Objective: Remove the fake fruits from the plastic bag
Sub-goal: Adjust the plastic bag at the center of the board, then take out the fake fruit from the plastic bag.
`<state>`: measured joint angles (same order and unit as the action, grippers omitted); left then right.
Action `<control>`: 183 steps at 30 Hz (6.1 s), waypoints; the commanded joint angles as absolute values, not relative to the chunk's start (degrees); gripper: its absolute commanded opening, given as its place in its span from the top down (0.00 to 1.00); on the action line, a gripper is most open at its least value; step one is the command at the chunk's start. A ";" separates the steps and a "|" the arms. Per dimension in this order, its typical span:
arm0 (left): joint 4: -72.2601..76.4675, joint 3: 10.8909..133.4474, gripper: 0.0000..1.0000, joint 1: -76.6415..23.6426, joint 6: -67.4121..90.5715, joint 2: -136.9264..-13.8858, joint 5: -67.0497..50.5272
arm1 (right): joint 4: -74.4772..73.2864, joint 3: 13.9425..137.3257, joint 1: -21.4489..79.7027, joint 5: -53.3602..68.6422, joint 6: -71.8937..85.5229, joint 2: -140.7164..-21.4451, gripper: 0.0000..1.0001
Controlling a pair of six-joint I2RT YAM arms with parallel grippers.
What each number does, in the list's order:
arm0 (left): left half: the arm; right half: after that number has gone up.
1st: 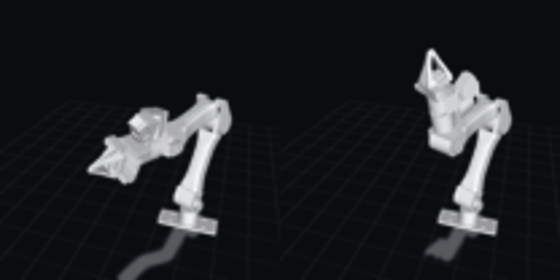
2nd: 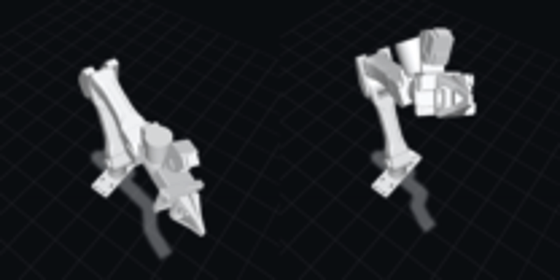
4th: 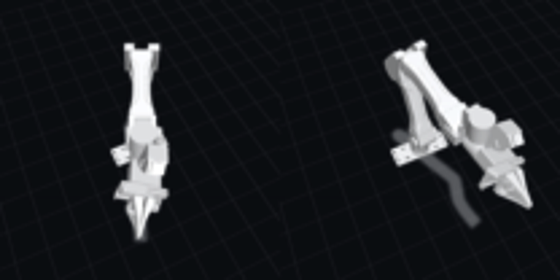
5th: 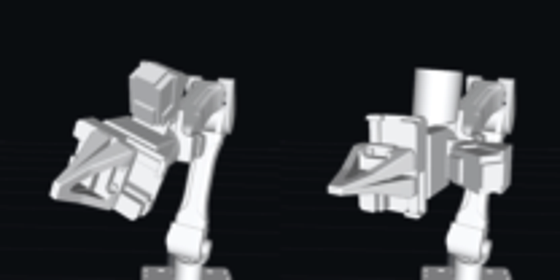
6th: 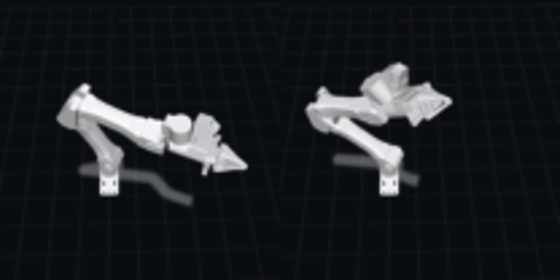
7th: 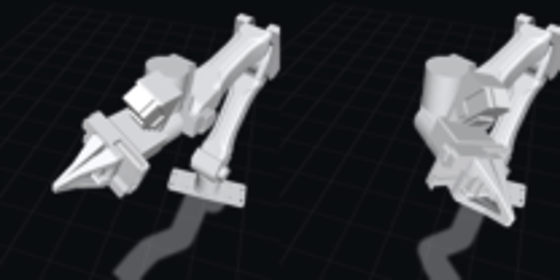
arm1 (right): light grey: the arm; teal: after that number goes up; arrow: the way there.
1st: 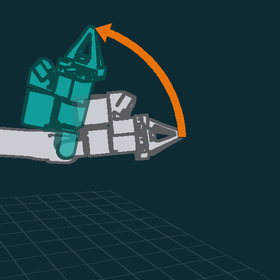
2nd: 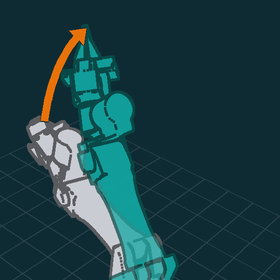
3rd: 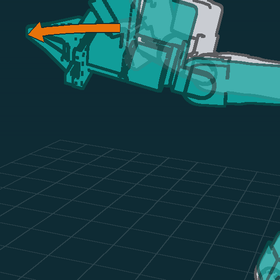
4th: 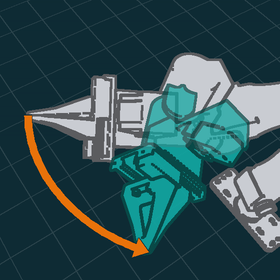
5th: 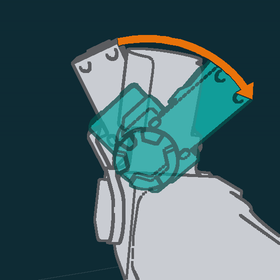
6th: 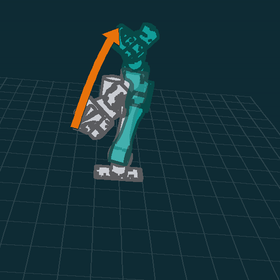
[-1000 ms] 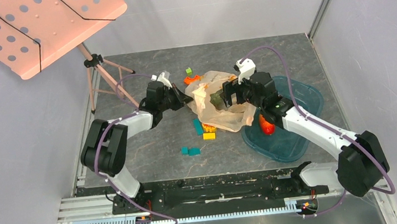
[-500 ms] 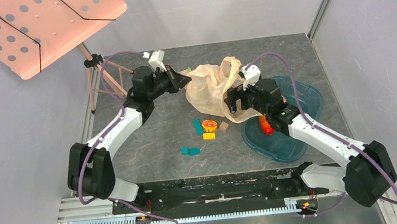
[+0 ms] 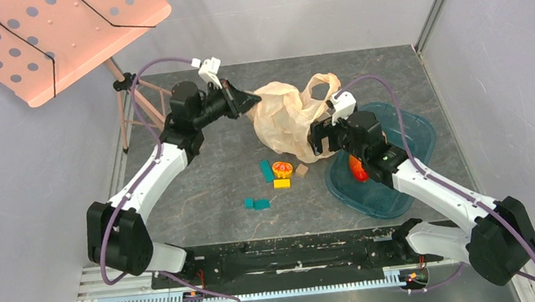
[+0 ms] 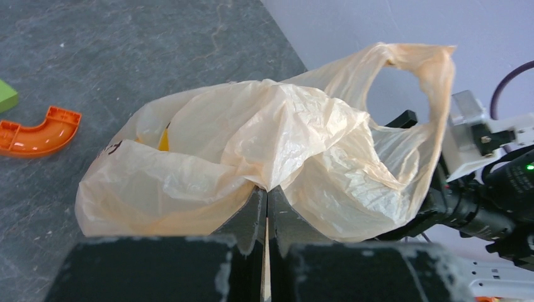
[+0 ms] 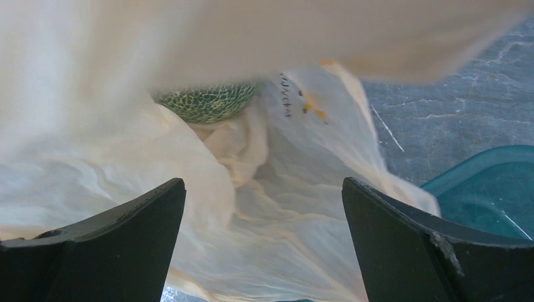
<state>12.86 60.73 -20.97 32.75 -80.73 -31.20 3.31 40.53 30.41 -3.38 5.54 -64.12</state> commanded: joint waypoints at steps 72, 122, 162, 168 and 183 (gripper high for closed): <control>14.75 36.94 0.98 -17.55 37.45 -80.18 -6.18 | 19.69 34.30 41.74 -2.95 7.67 -80.52 0.04; 21.74 38.95 0.98 -13.18 38.22 -95.28 -13.54 | 0.73 47.94 32.10 -0.13 19.55 -72.54 0.21; 22.01 38.86 0.98 -12.66 38.08 -95.54 -15.19 | 10.79 48.16 28.38 4.41 32.39 -89.57 0.47; 22.04 38.80 0.98 -12.56 38.15 -95.33 -15.39 | 10.17 48.77 28.38 3.17 31.19 -89.19 0.58; 21.93 38.65 0.98 -12.40 38.35 -95.00 -15.30 | 7.01 48.35 28.54 2.20 27.30 -82.35 1.00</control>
